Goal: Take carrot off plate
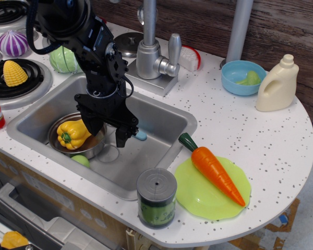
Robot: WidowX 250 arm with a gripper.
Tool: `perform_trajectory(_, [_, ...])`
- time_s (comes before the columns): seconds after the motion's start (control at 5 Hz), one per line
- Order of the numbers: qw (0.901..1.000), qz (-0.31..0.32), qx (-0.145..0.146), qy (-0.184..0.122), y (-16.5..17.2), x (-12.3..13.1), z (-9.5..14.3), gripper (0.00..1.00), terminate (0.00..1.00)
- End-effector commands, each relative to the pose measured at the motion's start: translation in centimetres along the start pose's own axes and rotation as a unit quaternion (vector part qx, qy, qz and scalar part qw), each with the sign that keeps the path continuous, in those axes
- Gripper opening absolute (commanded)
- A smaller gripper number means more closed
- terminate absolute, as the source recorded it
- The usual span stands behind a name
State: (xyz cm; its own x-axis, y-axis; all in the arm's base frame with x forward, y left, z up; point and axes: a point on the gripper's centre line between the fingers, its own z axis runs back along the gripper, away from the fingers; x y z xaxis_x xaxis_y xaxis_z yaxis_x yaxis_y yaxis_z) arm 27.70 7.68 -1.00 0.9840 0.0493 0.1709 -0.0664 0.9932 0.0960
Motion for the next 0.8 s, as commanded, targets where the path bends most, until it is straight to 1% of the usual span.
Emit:
perform_trajectory(0.0, [1.0, 0.0, 0.0, 0.0, 0.0, 0.0, 0.0, 1.0, 0.0])
perform_trajectory(0.2, [0.9967, 0.077, 0.018, 0.016, -1.0, 0.9, 3.0, 1.0, 0.0])
perform_trajectory(0.4, [0.99, 0.127, 0.054, 0.029, -2.9, 2.2, 6.8, 1.0, 0.0])
perform_trajectory(0.6, [0.9804, 0.179, 0.044, 0.068, -6.4, 3.1, 9.7, 1.0, 0.0])
